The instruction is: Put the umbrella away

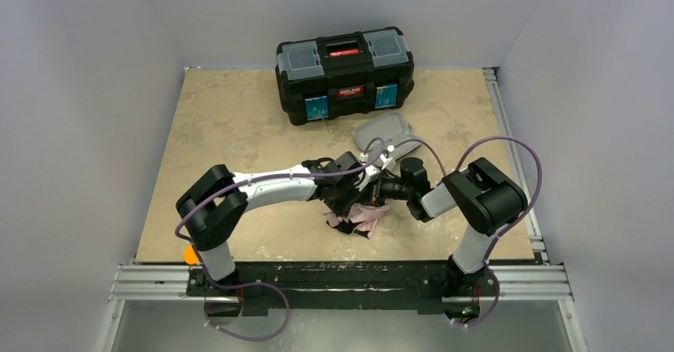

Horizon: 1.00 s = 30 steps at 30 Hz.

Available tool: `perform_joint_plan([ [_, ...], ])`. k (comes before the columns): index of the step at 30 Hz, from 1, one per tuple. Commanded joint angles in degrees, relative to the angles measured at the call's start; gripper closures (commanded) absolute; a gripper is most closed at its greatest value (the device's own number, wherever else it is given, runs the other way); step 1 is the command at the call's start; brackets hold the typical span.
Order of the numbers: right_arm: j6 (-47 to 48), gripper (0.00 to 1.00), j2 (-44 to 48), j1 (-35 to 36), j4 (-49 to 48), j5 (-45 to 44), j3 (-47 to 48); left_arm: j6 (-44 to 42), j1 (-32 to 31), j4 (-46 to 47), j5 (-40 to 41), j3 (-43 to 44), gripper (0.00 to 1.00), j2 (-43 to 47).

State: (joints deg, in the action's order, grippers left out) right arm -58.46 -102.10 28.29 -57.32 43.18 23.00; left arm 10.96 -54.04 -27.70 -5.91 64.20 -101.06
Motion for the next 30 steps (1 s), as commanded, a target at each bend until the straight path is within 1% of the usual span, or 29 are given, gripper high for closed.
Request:
perform_joint_plan([
  [1, 4.39, 1.0, 1.79, 1.41, 17.49, -5.31, 1.78, -0.27, -4.85, 3.79, 11.54, -2.01, 1.0, -0.17],
  [6, 7.09, 1.0, 10.57, 1.41, 29.86, -6.08, 8.54, -0.49, -12.82, -4.08, 31.94, 3.39, 1.0, -2.09],
  [9, 9.03, 1.0, 13.83, 1.41, 36.59, -6.57, 13.28, -0.42, -16.62, -6.46, 38.24, 5.7, 1.0, -3.9],
  [12, 10.03, 1.0, 15.05, 1.41, 40.64, -6.55, 17.03, -0.31, -20.18, -7.45, 45.03, 7.03, 1.0, -5.01],
  [18, 11.27, 1.0, 14.59, 1.36, 44.91, -6.26, 22.64, -1.69, -25.11, -8.63, 58.72, 8.96, 1.0, -8.18],
  [21, 10.99, 1.0, 13.59, 1.41, 45.98, -5.55, 24.77, -3.27, -27.37, -8.98, 66.12, 10.4, 1.0, -11.68],
  [24, 11.5, 1.0, 12.19, 1.39, 47.46, -5.13, 26.7, -6.48, -29.4, -7.34, 72.76, 10.93, 1.0, -15.93],
  [28, 12.52, 1.0, 8.95, 1.41, 47.86, -5.71, 26.69, -7.32, -31.13, -7.13, 76.45, 11.92, 1.0, -21.65],
  [30, 11.3, 1.0, 6.26, 1.27, 45.13, -4.74, 24.11, -6.62, -32.12, -8.54, 78.09, 13.01, 1.0, -24.25],
])
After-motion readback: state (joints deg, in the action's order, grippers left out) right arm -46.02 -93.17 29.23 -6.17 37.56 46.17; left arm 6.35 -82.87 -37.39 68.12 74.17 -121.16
